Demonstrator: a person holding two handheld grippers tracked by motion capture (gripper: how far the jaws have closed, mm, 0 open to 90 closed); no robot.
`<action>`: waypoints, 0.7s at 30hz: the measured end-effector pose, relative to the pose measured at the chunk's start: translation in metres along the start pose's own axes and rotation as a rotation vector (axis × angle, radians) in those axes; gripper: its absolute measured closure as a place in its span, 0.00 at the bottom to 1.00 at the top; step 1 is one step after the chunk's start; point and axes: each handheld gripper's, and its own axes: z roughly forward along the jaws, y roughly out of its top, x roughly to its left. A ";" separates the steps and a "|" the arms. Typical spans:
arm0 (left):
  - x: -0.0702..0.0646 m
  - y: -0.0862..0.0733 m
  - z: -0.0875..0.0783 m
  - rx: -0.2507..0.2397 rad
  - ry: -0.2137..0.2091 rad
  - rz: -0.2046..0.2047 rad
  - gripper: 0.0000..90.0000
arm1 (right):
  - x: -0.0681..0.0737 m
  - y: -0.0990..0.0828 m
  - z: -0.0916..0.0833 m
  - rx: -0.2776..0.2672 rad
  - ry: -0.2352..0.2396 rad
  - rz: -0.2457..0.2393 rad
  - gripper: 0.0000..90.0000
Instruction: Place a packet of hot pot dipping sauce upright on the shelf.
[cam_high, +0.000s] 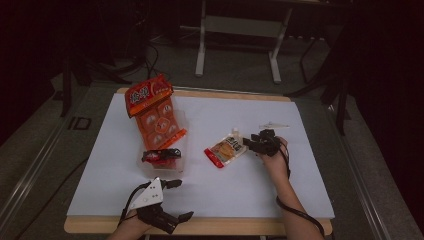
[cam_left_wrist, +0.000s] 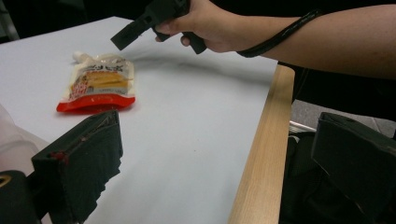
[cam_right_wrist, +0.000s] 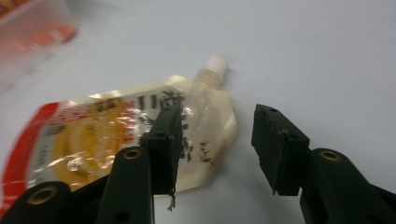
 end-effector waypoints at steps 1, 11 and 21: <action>0.000 0.000 0.000 0.003 0.000 0.003 0.03 | 0.000 0.000 0.002 0.004 -0.004 0.001 0.58; 0.000 -0.001 -0.001 0.013 -0.005 0.009 0.03 | -0.002 -0.009 0.024 0.065 -0.035 0.019 0.56; 0.000 -0.002 0.001 0.018 -0.013 0.006 0.03 | 0.012 -0.006 0.027 0.115 -0.059 -0.084 0.66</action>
